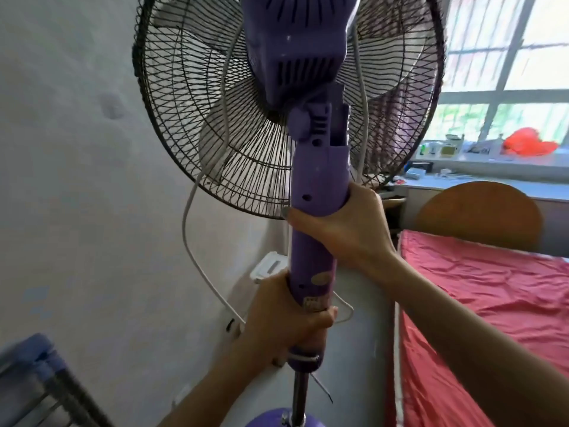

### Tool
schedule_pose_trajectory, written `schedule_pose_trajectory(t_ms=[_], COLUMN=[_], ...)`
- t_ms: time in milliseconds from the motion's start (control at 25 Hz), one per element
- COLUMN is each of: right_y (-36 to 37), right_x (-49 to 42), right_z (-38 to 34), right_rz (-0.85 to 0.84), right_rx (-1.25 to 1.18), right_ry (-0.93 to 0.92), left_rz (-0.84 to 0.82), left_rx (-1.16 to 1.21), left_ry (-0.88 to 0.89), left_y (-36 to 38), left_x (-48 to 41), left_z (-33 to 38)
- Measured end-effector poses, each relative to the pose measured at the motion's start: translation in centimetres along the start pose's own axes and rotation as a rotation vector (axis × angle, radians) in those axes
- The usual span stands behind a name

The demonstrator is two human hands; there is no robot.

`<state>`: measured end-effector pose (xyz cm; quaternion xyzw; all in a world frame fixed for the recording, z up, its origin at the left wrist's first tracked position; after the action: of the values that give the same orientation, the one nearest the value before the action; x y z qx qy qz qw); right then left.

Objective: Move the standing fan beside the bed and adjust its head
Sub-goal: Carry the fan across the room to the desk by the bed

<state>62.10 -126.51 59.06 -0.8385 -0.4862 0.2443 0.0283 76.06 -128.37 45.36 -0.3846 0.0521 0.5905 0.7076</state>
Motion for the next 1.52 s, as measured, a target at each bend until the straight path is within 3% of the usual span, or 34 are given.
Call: schedule_pose_trajectory(t_ms=[320,720,1000,1520], right_y=[6.8,6.1,3.7,1.5], right_x=[-7.1,-15.2,-23.5,-38.4], right_z=[1.4,4.2,11.6,18.8], right_rz=[0.22,0.413,0.324,0.258], right_rx=[0.152,0.27,0.183,0.054], right_ry=[0.083,0.144,0.153,0.102], left_rz=[-0.166,-0.249,-0.252,-0.247], left_rx=[0.178,0.219,0.181,0.134], left_ry=[0.148,0.263,0.224,0.212], left_y=[0.3,5.2,12.3,22.0], left_x=[-9.8,-19.4,-26.2,-39.4], left_z=[-8.7,-11.8,-13.5,-17.2])
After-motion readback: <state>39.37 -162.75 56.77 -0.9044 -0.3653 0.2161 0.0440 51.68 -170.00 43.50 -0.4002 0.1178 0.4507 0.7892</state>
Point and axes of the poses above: each hand's wrist, its own x-axis away from the middle knuckle, its own y-axis out of the palm, z = x × y, the point moved 9 cm from there along -x, towards the middle knuckle, and after that the axes turned 15 degrees about y, right-handed, at the moved point
